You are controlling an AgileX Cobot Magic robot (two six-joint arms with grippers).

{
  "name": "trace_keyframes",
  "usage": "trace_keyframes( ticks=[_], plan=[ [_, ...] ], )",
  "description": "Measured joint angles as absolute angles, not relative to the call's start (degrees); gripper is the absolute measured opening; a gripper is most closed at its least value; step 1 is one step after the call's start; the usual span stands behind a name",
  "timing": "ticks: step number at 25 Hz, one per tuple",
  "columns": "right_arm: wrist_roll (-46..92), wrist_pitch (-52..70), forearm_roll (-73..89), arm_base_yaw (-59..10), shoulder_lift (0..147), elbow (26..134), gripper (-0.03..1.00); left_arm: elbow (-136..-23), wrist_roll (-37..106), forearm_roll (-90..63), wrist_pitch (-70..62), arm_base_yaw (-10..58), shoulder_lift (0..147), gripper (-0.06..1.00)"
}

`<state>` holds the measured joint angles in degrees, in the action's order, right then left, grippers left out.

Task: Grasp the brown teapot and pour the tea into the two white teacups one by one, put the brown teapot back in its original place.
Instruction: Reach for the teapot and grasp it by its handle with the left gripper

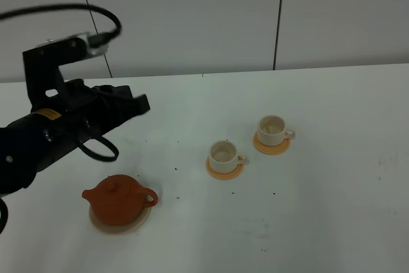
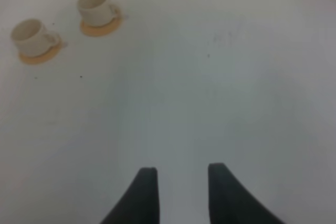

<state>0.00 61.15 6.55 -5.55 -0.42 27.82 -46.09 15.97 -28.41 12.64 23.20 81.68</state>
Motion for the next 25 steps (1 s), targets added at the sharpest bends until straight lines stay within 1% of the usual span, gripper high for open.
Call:
trace_keyframes(
  ticks=[6,10,14,16,20,25],
  plan=[
    [0.0,61.15,6.55,-5.55,-0.42,27.82,0.23,-46.09,17.89,-11.11,13.33,23.2,81.68,0.23],
    [0.0,61.15,6.55,-5.55,-0.42,27.82,0.23,-46.09,14.7,-8.19,15.36,23.96,81.68,0.23],
    [0.0,61.15,6.57,-5.55,-0.42,27.82,0.23,-46.09,11.18,-7.51,13.53,24.53,81.68,0.23],
    [0.0,61.15,6.57,-5.55,-0.42,27.82,0.23,-46.09,11.25,-6.33,10.02,24.53,81.68,0.23],
    [0.0,61.15,6.57,-5.55,-0.42,27.82,0.23,-47.95,13.13,-3.27,-2.17,24.53,81.68,0.23],
    [0.0,61.15,6.57,-5.55,-0.42,27.82,0.23,-56.52,16.48,-1.82,-17.11,24.53,81.68,0.23]
  ],
)
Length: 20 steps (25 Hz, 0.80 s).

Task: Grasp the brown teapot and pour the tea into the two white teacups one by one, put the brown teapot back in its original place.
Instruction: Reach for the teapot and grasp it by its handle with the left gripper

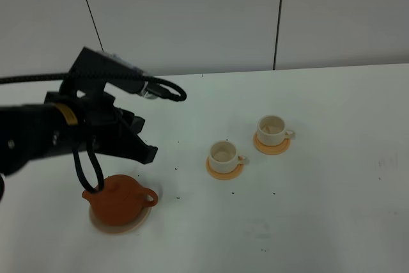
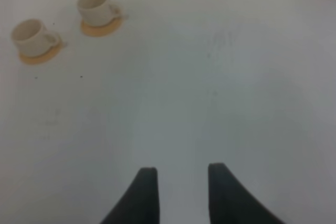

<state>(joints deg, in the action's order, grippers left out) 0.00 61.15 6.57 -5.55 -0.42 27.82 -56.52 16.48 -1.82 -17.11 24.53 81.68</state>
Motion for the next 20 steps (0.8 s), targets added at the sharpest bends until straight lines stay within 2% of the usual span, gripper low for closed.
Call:
trace_keyframes(
  ticks=[5,11,20],
  plan=[
    [0.0,61.15,6.57,-5.55,-0.42,27.82,0.23,-66.5,21.53,-1.11,-30.93,24.53,81.7,0.23],
    [0.0,61.15,6.57,-5.55,-0.42,27.82,0.23,-70.05,22.31,4.03,-43.7,24.53,83.85,0.23],
    [0.0,61.15,6.57,-5.5,-0.42,27.82,0.23,-70.11,25.54,5.4,-47.59,24.53,89.36,0.23]
  ],
)
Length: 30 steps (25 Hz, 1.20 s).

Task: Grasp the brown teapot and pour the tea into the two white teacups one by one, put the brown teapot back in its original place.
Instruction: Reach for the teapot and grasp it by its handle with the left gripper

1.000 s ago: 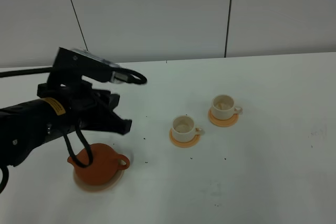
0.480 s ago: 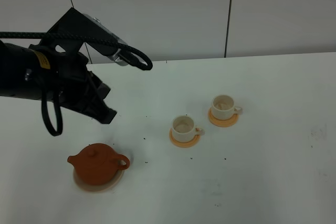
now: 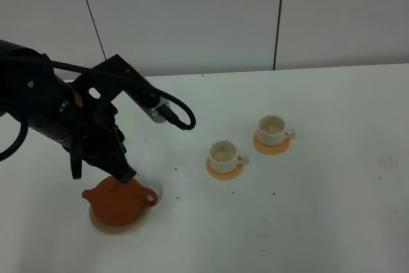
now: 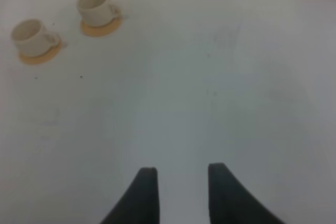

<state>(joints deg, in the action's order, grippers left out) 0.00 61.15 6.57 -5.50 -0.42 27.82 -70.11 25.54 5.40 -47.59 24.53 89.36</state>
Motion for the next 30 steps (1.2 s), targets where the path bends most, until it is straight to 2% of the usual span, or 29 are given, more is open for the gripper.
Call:
trace_keyframes(
  ticks=[14,23,30],
  plan=[
    [0.0,61.15,6.57,-5.5,-0.42,27.82,0.23,-70.11,52.87,4.66,-54.21,24.53,89.92,0.23],
    [0.0,61.15,6.57,-5.5,-0.42,27.82,0.23,-70.11,53.15,4.37,-50.77,24.53,89.92,0.23],
    [0.0,61.15,6.57,-5.5,-0.42,27.82,0.23,-70.11,43.45,-4.49,-49.85,24.53,89.95,0.23]
  ],
)
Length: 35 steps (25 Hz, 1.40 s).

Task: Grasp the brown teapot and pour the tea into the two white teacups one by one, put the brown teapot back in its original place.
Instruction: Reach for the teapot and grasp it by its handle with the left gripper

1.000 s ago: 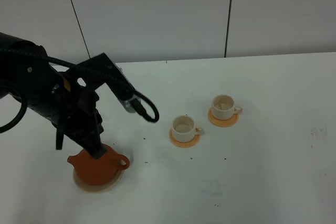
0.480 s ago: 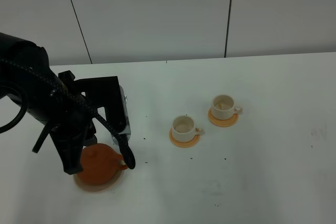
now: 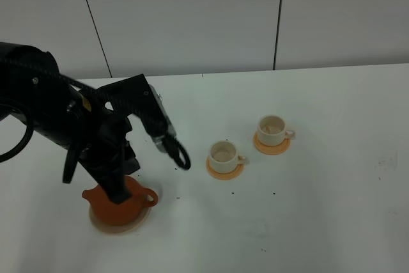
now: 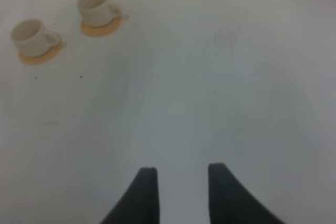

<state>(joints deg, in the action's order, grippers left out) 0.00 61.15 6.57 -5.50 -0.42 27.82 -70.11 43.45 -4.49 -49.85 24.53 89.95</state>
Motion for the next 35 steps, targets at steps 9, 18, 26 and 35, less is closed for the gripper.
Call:
trace_keyframes(
  ticks=[9,18,26,35],
  plan=[
    [0.0,61.15,6.57,-5.5,-0.42,27.82,0.23,-70.11,33.52,-12.66,-49.85,24.53,89.95,0.23],
    [0.0,61.15,6.57,-5.5,-0.42,27.82,0.23,-70.11,31.59,-17.69,-49.85,24.53,89.95,0.23],
    [0.0,61.15,6.57,-5.5,-0.42,27.82,0.23,-70.11,31.4,-17.71,-50.16,24.53,89.95,0.23],
    [0.0,61.15,6.57,-5.5,-0.42,27.82,0.23,-70.11,26.23,-17.75,-50.16,24.53,89.95,0.23]
  ],
)
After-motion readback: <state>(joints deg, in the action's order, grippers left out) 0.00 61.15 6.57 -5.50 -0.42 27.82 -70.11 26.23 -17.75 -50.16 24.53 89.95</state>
